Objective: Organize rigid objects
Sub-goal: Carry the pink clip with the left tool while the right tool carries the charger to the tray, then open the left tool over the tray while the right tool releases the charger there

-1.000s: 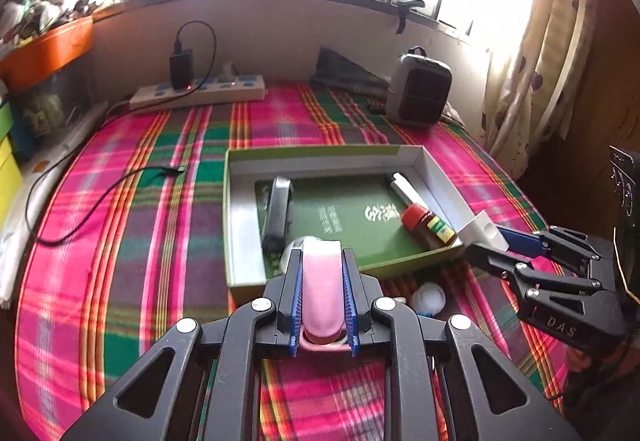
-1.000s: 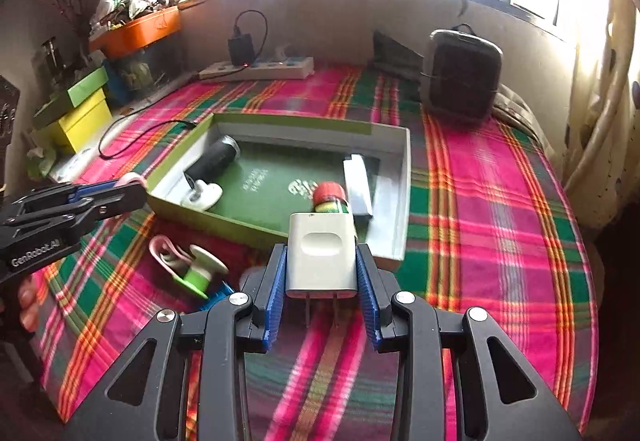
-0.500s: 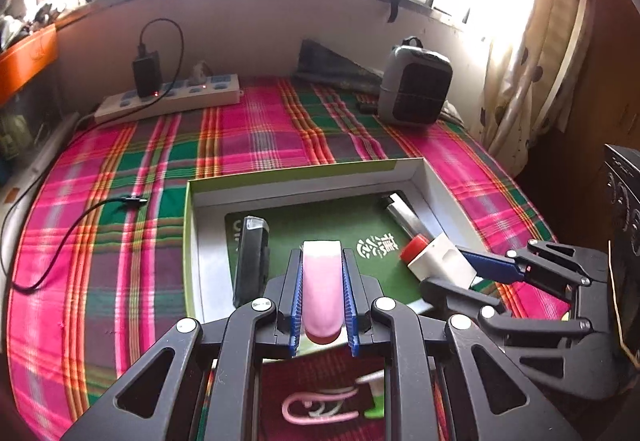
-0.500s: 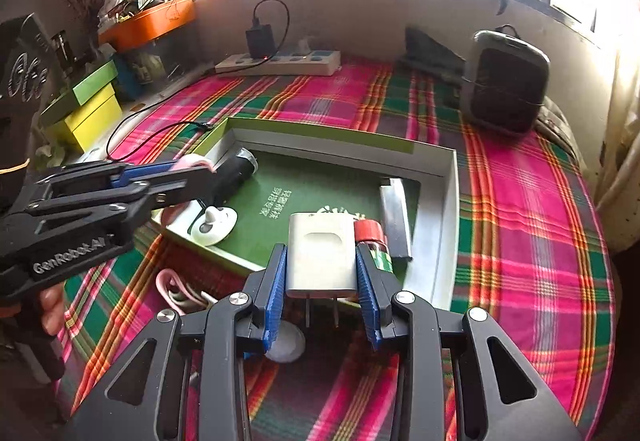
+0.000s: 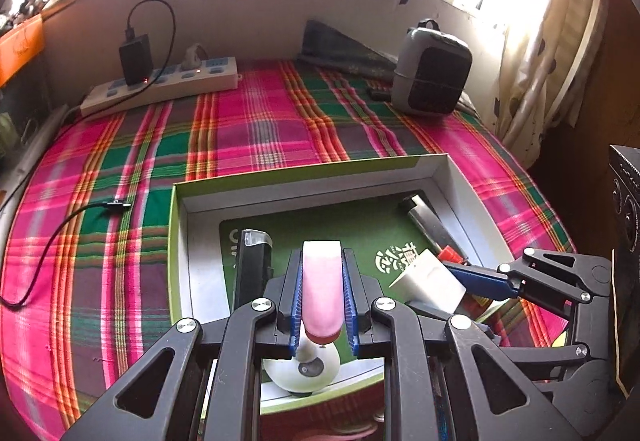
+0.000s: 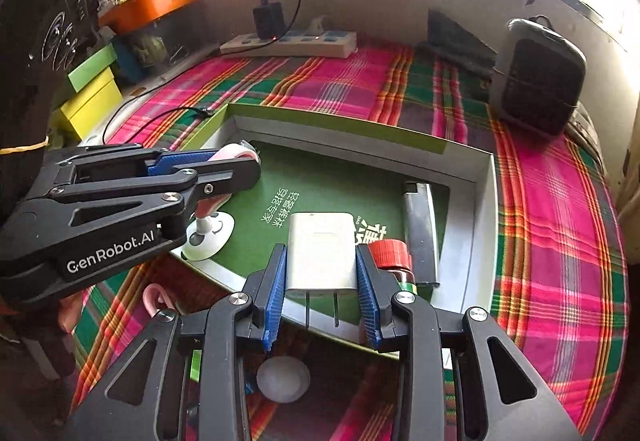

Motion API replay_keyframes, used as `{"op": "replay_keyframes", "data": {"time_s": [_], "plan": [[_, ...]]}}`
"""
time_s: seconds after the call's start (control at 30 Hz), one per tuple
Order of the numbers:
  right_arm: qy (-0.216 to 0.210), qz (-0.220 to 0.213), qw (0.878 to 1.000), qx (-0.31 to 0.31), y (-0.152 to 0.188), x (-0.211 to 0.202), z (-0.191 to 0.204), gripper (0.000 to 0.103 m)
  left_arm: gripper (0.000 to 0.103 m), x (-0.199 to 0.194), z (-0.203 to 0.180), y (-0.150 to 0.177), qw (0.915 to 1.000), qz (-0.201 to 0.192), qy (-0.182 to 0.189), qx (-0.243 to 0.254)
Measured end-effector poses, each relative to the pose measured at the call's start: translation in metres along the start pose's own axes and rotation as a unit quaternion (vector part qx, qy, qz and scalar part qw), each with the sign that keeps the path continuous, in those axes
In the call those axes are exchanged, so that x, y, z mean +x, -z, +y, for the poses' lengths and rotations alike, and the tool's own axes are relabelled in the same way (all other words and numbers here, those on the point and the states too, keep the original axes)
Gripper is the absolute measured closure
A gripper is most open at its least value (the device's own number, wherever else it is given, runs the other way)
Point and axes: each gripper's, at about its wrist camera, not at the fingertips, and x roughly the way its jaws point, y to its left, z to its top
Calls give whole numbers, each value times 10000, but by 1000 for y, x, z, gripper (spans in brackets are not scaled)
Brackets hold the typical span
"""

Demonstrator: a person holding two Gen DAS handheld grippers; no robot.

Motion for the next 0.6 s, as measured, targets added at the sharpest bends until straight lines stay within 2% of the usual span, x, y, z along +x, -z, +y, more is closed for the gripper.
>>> {"op": "replay_keyframes", "data": {"time_s": [0.6], "plan": [[80,219,9997,-58,-6,26,-3,68,86,20,4,3,9996,221,-188,61]]}}
